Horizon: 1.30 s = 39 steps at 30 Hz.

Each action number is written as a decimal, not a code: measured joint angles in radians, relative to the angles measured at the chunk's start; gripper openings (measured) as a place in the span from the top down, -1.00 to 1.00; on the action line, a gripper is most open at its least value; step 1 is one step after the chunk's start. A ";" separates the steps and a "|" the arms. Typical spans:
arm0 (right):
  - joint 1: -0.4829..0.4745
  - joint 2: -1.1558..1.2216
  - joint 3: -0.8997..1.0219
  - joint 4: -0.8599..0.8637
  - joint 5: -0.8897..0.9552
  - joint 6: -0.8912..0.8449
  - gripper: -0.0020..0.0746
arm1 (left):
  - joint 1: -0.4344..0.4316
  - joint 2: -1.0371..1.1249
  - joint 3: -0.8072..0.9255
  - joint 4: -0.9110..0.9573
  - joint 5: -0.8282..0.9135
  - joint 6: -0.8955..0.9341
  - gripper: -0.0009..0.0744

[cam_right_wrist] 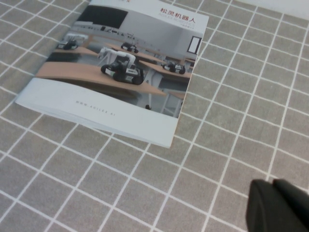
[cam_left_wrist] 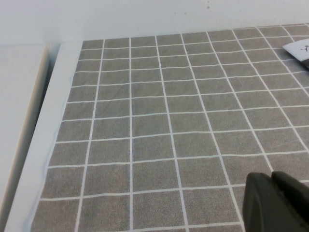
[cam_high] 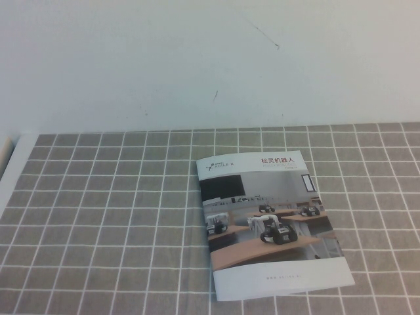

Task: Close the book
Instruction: 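Close the open booklet and leave it lying on the table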

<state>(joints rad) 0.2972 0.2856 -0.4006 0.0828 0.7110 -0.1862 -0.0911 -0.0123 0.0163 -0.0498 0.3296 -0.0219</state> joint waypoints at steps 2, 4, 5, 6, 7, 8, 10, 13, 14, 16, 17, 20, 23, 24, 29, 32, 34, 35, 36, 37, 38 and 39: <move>0.000 0.000 0.000 0.000 0.000 0.000 0.95 | 0.000 0.000 0.000 0.000 0.000 0.000 0.99; 0.000 -0.002 0.002 0.000 -0.004 0.000 0.95 | 0.000 0.000 0.000 0.000 0.000 0.000 0.99; 0.000 -0.007 0.010 0.000 -0.009 0.000 0.95 | 0.000 0.000 0.000 0.000 0.000 0.000 0.99; 0.000 -0.018 0.019 0.000 -0.010 0.000 0.95 | 0.000 0.000 0.000 0.000 0.000 0.000 0.99; -0.002 -0.028 0.033 0.000 -0.020 0.000 0.95 | 0.000 0.000 0.000 0.000 0.000 0.000 0.99; -0.010 -0.039 0.051 0.000 -0.038 0.000 0.95 | 0.000 0.000 0.000 0.000 0.000 0.000 0.99; -0.033 -0.063 0.098 -0.012 -0.099 0.000 0.95 | 0.000 0.000 0.000 0.000 0.000 0.000 0.99; -0.097 -0.117 0.184 -0.041 -0.215 0.000 0.95 | 0.000 0.000 0.000 0.000 0.000 0.000 0.99; -0.124 -0.139 0.215 -0.057 -0.255 0.001 0.95 | 0.000 0.000 0.000 0.000 0.000 0.000 0.99; -0.171 -0.184 0.270 -0.083 -0.313 0.001 0.95 | 0.000 0.000 0.000 0.000 0.000 0.000 0.99; -0.194 -0.202 0.299 -0.096 -0.332 0.006 0.95 | 0.000 0.000 0.000 0.000 0.000 0.000 0.98; -0.243 -0.267 0.377 -0.112 -0.355 0.032 0.95 | 0.000 0.000 0.000 0.000 0.000 0.000 0.99; -0.256 -0.292 0.418 -0.118 -0.360 0.058 0.95 | 0.000 0.000 0.000 0.000 0.000 0.000 0.99; -0.256 -0.296 0.418 -0.118 -0.358 0.062 0.95 | 0.000 0.000 0.000 0.000 0.000 0.000 0.99; -0.259 -0.296 0.418 -0.118 -0.356 0.067 0.95 | 0.000 0.000 0.000 0.002 0.000 0.000 0.99; -0.259 -0.296 0.418 -0.118 -0.356 0.067 0.95 | 0.000 0.000 0.000 0.002 0.000 -0.002 0.99; -0.259 -0.296 0.418 -0.118 -0.356 0.067 0.95 | 0.000 0.000 0.000 0.002 0.000 -0.006 0.99; -0.259 -0.296 0.418 -0.118 -0.356 0.067 0.95 | 0.000 0.000 0.000 0.002 0.000 -0.006 0.99; -0.259 -0.296 0.418 -0.118 -0.356 0.067 0.95 | 0.000 0.000 0.000 0.002 0.000 -0.006 0.99; -0.259 -0.296 0.418 -0.118 -0.356 0.067 0.95 | 0.000 0.000 0.000 0.002 0.000 -0.006 0.99; -0.259 -0.296 0.418 -0.118 -0.356 0.067 0.95 | 0.000 0.000 0.000 0.002 0.000 -0.006 0.99; -0.259 -0.296 0.418 -0.118 -0.356 0.067 0.95 | 0.000 0.000 0.000 0.002 0.000 -0.008 0.99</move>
<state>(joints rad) 0.0383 -0.0107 0.0170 -0.0352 0.3549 -0.1191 -0.0911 -0.0123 0.0163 -0.0483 0.3296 -0.0297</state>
